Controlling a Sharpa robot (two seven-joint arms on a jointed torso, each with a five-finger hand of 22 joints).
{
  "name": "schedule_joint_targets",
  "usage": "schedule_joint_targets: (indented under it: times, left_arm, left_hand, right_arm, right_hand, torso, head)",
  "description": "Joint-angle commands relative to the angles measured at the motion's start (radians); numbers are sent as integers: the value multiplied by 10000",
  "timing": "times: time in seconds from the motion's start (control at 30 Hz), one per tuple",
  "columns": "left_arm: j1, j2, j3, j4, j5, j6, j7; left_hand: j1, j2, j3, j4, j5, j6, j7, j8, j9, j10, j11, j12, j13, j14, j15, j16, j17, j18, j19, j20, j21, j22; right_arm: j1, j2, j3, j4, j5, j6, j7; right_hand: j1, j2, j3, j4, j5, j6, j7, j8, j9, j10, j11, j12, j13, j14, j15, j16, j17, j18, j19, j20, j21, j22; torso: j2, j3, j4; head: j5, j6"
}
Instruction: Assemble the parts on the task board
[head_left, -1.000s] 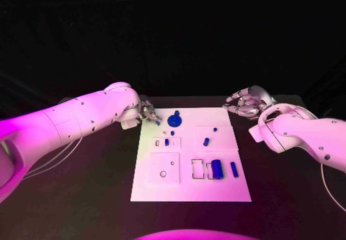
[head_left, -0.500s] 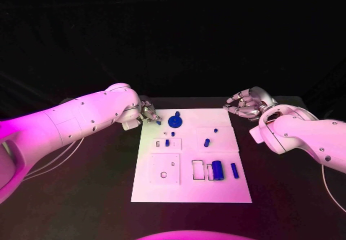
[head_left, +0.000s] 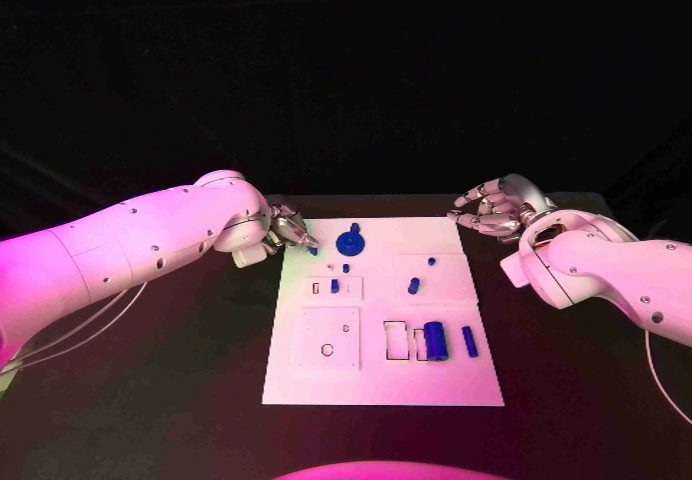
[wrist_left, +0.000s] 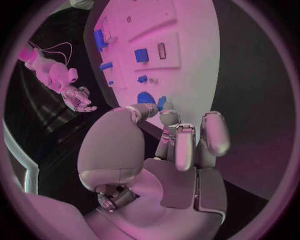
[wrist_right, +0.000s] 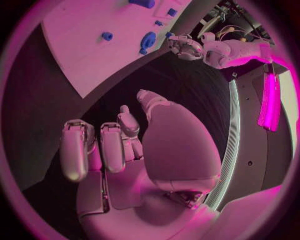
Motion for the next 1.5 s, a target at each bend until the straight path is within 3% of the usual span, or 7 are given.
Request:
schedule_joint_targets:
  times: [0.03, 0.3, 0.67, 1.0, 1.5]
  left_arm:
    - [4, -283, 2, 524, 356, -342, 321]
    - [-78, -962, -17, 1684, -300, -862, 480]
    - [-387, -1657, -124, 2944, -1470, -1720, 572]
    - [-669, -1730, -228, 3299, -1820, -1910, 388]
    - [-806, -1702, -308, 3402, -2125, -1551, 206]
  left_hand:
    - [-52, -81, 1781, -1750, 123, 104, -14, -39, -9, 79, -5, 56, 45, 691, -80, 60, 1310, -81, 115, -5, 55, 53]
    - [-183, -189, 1855, -1846, 556, 292, -69, -74, -33, 267, -57, 150, 216, 718, -123, 111, 1408, -125, 250, -47, 188, 272]
    - [-247, -245, 1915, -1885, 787, 413, -107, -83, -42, 388, -92, 213, 322, 758, -150, 180, 1553, -162, 359, -73, 292, 447]
    - [-295, -288, 1953, -1905, 934, 472, -129, -88, -43, 441, -112, 218, 338, 767, -168, 198, 1585, -158, 354, -89, 296, 441]
    - [-302, -293, 1958, -1908, 956, 478, -131, -89, -44, 440, -114, 206, 323, 772, -170, 206, 1603, -159, 356, -92, 298, 444]
  right_arm:
    - [-6, -27, 0, 25, -28, 113, 74]
    - [-13, -45, 0, 41, -16, 111, 83]
    - [-41, -98, -2, 67, 2, 110, 83]
    - [-64, -119, -5, 97, 4, 113, 77]
    - [-70, -129, -7, 102, 12, 126, 73]
  right_hand:
    - [10, 93, -43, -9, 45, -79, 15, 48, -12, -13, -37, -16, 11, 460, -13, -30, 378, 146, 53, 30, -68, 1844]
    - [-4, 105, -45, -4, 62, -74, 15, 54, -13, -28, -38, -39, -14, 454, -14, -51, 351, 150, 45, 29, -88, 1836]
    - [-19, 115, -47, 2, 80, -73, 15, 57, -15, -27, -38, -40, -17, 455, -14, -54, 352, 148, 50, 28, -82, 1839]
    - [-19, 115, -47, 2, 80, -73, 15, 57, -15, -27, -38, -40, -17, 455, -14, -54, 352, 148, 50, 28, -82, 1839]
    - [-39, 128, -51, 2, 107, -73, 13, 64, -19, -8, -40, -19, -5, 461, -16, -48, 365, 144, 62, 26, -66, 1846]
  torso:
    - [-2, -3, 29]
    - [-7, -9, 3]
    - [-13, -5, 29]
    - [1, 0, -9]
    - [4, -8, 2]
  head:
    - [12, -4]
    - [46, -6]
    - [72, -12]
    - [120, -69]
    - [137, -135]
